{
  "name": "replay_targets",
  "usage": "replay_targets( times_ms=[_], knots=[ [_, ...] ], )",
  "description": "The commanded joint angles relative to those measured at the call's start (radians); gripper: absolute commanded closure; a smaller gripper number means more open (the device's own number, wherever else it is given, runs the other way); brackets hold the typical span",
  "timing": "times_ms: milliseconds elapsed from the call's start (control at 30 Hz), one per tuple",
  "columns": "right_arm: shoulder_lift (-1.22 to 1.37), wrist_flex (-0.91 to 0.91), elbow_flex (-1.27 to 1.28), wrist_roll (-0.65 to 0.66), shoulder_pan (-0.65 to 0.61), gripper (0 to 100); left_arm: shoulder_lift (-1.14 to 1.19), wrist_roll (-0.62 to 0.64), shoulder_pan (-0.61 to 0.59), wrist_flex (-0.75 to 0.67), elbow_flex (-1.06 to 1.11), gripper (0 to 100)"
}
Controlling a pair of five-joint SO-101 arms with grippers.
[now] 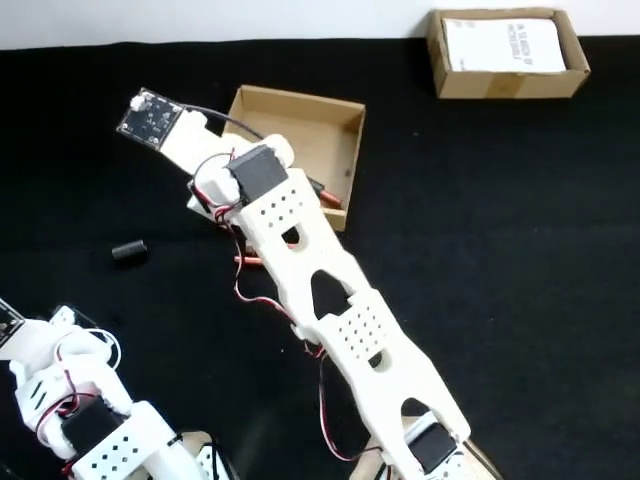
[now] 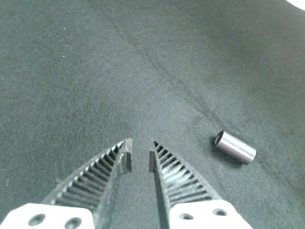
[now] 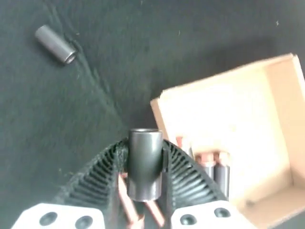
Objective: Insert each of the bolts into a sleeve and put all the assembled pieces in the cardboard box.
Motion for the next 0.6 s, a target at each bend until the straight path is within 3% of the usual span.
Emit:
replay_targets(
  times_ms=[0, 167, 367, 433, 567],
  knots=[
    [-0.22, 0.022, -0.134, -0.126, 0.077, 99.1, -0.002, 0.002, 0.019, -0.008, 0.016, 92],
    [-0.417, 0.024, -0.133, -0.267, 0.222, 99.1, -0.005, -0.005, 0.107, 0.098, 0.016, 92],
    [-0.633, 0.027, -0.058, -0.347, 0.432, 99.2, -0.001, -0.178, 0.286, 0.21, -0.053, 92],
    [-0.697, 0.027, 0.018, -0.362, 0.512, 99.2, 0.001, -0.252, 0.377, 0.284, -0.163, 92],
    [-0.842, 0.027, 0.255, -0.417, 0.69, 99.2, 0.002, -0.474, 0.667, 0.439, -0.394, 92]
  ],
)
